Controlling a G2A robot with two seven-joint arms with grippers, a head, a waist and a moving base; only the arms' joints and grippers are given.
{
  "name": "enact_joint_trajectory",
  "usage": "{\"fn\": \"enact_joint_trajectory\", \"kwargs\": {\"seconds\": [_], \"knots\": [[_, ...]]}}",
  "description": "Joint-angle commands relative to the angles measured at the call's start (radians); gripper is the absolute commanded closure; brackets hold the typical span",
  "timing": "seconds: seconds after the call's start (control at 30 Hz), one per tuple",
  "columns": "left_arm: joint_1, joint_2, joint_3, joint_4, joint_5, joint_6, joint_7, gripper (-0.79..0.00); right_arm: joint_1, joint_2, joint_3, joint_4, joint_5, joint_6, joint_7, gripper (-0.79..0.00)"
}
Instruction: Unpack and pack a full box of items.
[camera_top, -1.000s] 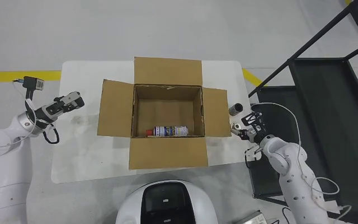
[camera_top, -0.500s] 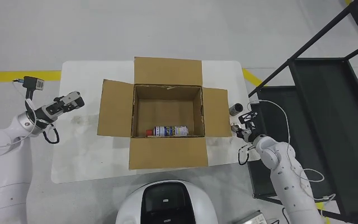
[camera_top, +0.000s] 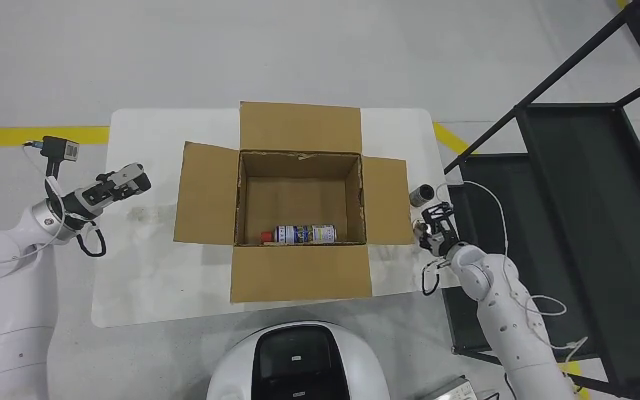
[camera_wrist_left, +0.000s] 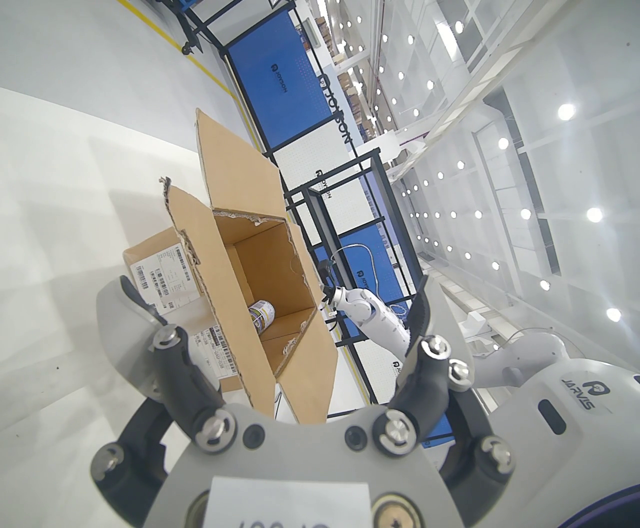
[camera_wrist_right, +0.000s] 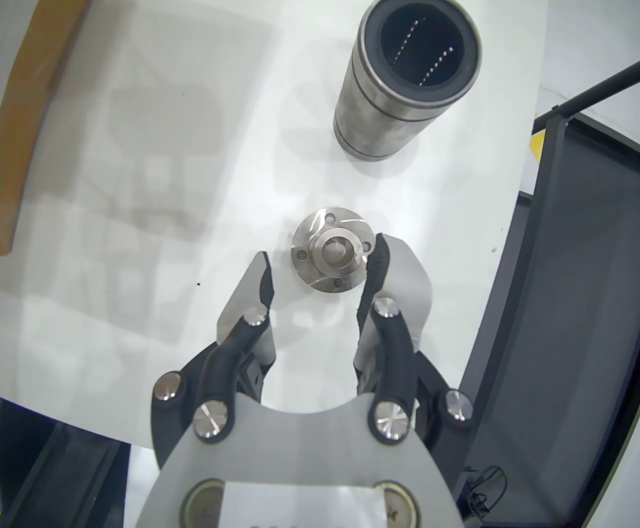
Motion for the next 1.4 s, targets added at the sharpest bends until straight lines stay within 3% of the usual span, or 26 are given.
{"fn": "enact_joint_trajectory", "kwargs": {"seconds": [0.0,0.33,0.5,0.6,0.73,0.83,0.93,0.97,1.07,1.37], "knots": [[0.0,0.0,0.0,0.0,0.0,0.0,0.0,-0.785,0.011,-0.001,-0.006,0.012,0.003,0.003,0.001,-0.311],[0.0,0.0,0.0,0.0,0.0,0.0,0.0,-0.785,0.051,-0.001,-0.025,0.072,0.015,0.01,-0.001,-0.286],[0.0,0.0,0.0,0.0,0.0,0.0,0.0,-0.785,0.063,-0.002,-0.036,0.088,0.015,0.014,-0.002,-0.172],[0.0,0.0,0.0,0.0,0.0,0.0,0.0,-0.785,0.071,-0.002,-0.043,0.097,0.009,0.021,0.002,-0.154],[0.0,0.0,0.0,0.0,0.0,0.0,0.0,-0.785,0.077,-0.001,-0.049,0.109,0.008,0.026,0.0,-0.163],[0.0,0.0,0.0,0.0,0.0,0.0,0.0,-0.785,0.081,-0.001,-0.053,0.114,0.007,0.03,0.0,-0.259],[0.0,0.0,0.0,0.0,0.0,0.0,0.0,-0.785,0.085,-0.001,-0.057,0.116,0.007,0.035,0.0,-0.231],[0.0,0.0,0.0,0.0,0.0,0.0,0.0,-0.785,0.087,-0.001,-0.059,0.118,0.007,0.035,0.0,-0.142],[0.0,0.0,0.0,0.0,0.0,0.0,0.0,-0.785,0.094,-0.001,-0.064,0.127,0.005,0.038,0.0,0.0],[0.0,0.0,0.0,0.0,0.0,0.0,0.0,-0.785,0.082,0.005,-0.054,0.102,-0.003,0.038,-0.016,0.0]]}}
